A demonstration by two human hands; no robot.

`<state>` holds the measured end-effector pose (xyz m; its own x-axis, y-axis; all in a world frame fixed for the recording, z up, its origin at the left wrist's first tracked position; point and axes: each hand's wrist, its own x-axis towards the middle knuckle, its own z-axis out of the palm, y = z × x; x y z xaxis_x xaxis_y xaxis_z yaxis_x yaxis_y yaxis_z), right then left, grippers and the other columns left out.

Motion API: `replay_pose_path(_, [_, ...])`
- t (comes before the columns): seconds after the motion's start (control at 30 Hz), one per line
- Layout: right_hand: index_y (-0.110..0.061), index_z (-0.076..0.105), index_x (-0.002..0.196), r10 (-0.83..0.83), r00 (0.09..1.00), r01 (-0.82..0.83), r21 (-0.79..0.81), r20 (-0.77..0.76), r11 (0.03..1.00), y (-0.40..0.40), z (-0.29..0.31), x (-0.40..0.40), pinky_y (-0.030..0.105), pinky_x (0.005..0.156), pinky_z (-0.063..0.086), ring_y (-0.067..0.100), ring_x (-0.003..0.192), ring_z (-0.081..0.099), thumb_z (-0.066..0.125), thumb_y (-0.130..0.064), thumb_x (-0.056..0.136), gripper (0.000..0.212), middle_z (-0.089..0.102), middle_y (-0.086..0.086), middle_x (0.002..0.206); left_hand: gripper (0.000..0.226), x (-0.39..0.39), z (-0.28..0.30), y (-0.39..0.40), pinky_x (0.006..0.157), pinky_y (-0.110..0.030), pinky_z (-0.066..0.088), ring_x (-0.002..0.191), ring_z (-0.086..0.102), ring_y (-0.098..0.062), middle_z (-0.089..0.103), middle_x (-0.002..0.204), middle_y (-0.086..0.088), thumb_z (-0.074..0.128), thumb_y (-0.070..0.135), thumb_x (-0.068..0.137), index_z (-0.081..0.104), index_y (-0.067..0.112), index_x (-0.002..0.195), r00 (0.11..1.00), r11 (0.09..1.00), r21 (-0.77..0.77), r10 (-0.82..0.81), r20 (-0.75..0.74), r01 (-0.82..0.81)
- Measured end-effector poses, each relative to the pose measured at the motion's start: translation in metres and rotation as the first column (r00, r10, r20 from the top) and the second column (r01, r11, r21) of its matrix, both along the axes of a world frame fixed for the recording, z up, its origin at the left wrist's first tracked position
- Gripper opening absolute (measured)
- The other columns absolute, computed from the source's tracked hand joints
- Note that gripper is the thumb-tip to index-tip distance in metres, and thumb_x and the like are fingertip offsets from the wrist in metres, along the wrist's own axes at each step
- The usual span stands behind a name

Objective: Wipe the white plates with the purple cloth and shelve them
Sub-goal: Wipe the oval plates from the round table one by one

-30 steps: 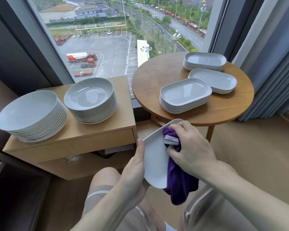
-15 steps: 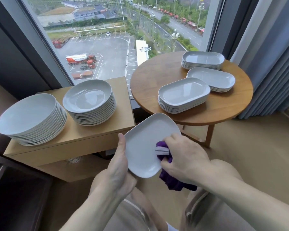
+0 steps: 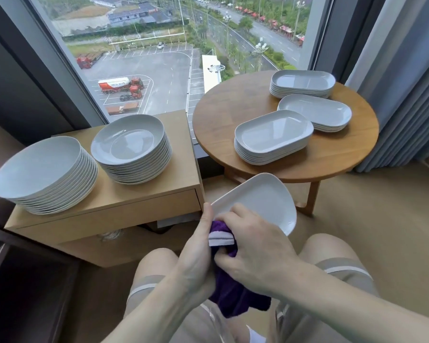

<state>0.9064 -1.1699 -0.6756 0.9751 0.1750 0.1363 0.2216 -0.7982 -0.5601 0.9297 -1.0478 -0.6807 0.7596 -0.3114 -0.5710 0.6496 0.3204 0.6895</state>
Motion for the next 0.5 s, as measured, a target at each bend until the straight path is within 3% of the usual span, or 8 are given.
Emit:
replay_pose_path(0.07, [-0.032,0.058,0.100,-0.046,0.999,0.046,0.004,0.012,0.999,-0.007,-0.002,0.008,0.031,0.070,0.050,0.012,0.086,0.051,0.054,-0.046,0.081,0.024,0.047,-0.012,0.095,0.066,-0.002,-0.001,-0.006,0.056,-0.024,0.058,0.066,0.076,-0.019,0.075,0.071,-0.013,0.045,0.050,0.104,0.080,0.009,0.066,0.999,1.000,-0.019,0.007,0.033,-0.006])
replay_pose_path(0.13, [-0.033,0.060,0.103,-0.088,0.996,0.088,-0.002,0.026,0.996,-0.015,-0.003,0.015,0.028,0.070,0.049,0.011,0.087,0.054,0.045,-0.050,0.078,0.034,0.049,-0.012,0.098,0.057,-0.001,-0.007,-0.011,0.055,-0.020,0.057,0.067,0.077,-0.013,0.077,0.073,-0.010,0.037,0.037,0.110,0.078,0.009,0.082,0.998,0.999,-0.001,0.034,0.044,-0.034])
replay_pose_path(0.27, [-0.029,0.061,0.103,-0.207,0.978,0.208,-0.070,0.023,0.976,-0.038,-0.007,0.031,0.031,0.072,0.041,0.016,0.094,0.055,0.056,-0.039,0.082,0.024,0.050,-0.011,0.102,0.062,-0.001,-0.003,0.000,0.085,-0.034,0.063,0.110,0.074,-0.027,0.075,0.122,-0.016,0.036,0.057,0.101,0.067,0.012,0.131,1.000,0.999,0.043,-0.005,0.031,0.004])
replay_pose_path(0.4, [-0.026,0.060,0.106,-0.327,0.943,0.316,-0.156,-0.054,0.936,-0.066,-0.007,0.048,0.037,0.079,0.048,0.024,0.100,0.056,0.057,-0.039,0.086,0.024,0.049,-0.004,0.102,0.060,0.004,0.003,0.009,0.092,-0.041,0.057,0.109,0.074,-0.027,0.077,0.120,-0.010,0.039,0.060,0.099,0.066,0.016,0.129,0.994,0.996,0.087,-0.016,0.105,0.007])
replay_pose_path(0.5, [-0.024,0.056,0.104,-0.330,0.942,0.311,-0.207,-0.060,0.927,-0.069,-0.008,0.049,0.037,0.078,0.046,0.024,0.099,0.054,0.056,-0.040,0.087,0.024,0.048,-0.002,0.101,0.058,0.010,0.009,0.014,0.094,-0.043,0.056,0.107,0.075,-0.028,0.077,0.119,-0.009,0.036,0.058,0.101,0.068,0.017,0.127,0.986,0.994,0.110,-0.005,0.167,-0.013])
